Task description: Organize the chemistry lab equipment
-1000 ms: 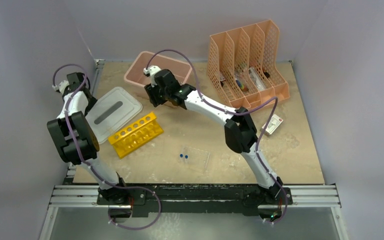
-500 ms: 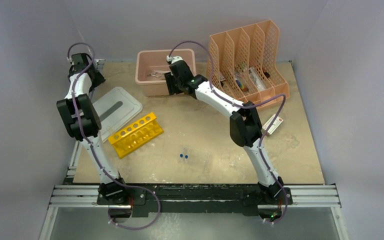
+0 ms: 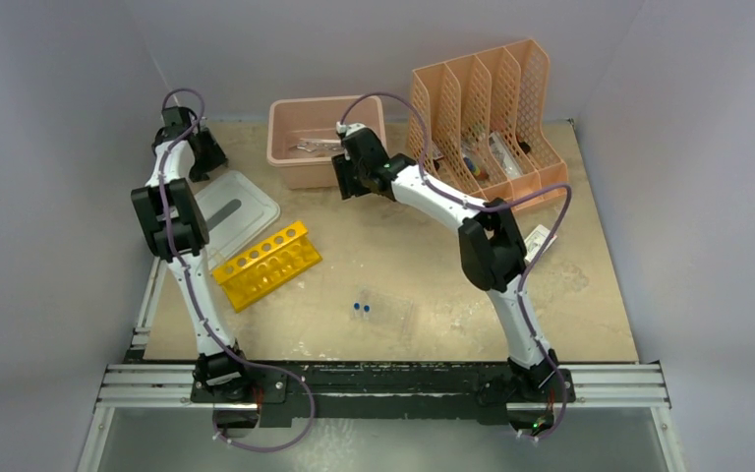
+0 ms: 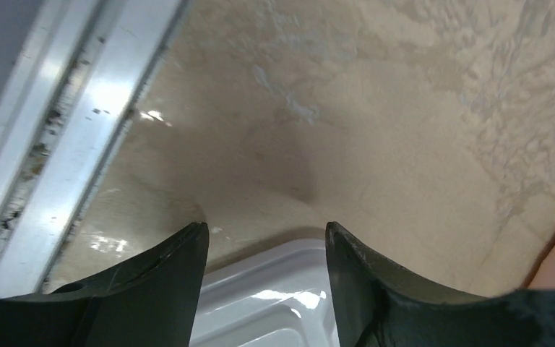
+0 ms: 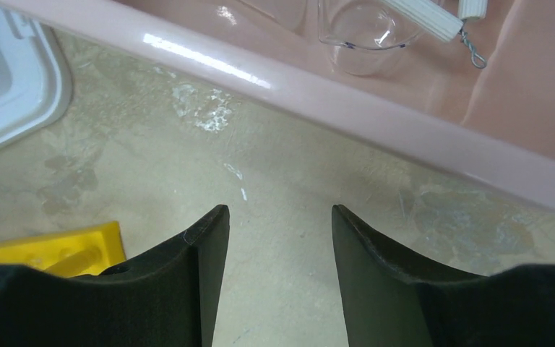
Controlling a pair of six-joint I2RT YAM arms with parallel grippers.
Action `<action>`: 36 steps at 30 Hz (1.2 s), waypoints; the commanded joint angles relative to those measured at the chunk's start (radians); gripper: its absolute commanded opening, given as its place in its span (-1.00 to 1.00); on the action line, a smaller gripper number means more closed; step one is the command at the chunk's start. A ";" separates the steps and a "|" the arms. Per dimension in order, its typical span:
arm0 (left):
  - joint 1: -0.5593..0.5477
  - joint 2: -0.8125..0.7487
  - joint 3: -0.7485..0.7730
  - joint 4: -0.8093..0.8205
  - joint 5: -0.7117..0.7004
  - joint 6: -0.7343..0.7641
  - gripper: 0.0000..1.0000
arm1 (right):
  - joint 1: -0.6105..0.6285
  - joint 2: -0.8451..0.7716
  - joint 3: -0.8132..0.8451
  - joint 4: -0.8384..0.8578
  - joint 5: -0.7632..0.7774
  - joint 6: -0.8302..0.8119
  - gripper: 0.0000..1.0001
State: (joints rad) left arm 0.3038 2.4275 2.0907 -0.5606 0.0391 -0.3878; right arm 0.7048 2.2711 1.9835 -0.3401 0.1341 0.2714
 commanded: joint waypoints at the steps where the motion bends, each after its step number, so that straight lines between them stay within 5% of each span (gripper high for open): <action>1: -0.024 -0.012 0.012 -0.014 0.137 0.059 0.18 | 0.000 -0.122 -0.015 0.031 -0.021 0.008 0.14; 15: -0.107 -0.209 -0.326 0.104 0.271 -0.006 -0.35 | 0.000 -0.185 -0.112 0.052 0.000 0.033 0.13; 36: -0.152 -0.379 -0.512 0.089 0.227 -0.020 -0.35 | 0.022 -0.242 -0.263 0.131 -0.028 0.075 0.12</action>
State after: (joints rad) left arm 0.1608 2.1017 1.5845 -0.4850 0.2947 -0.4103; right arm 0.7139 2.1098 1.7412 -0.2554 0.1112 0.3218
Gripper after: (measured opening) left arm 0.319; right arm 0.564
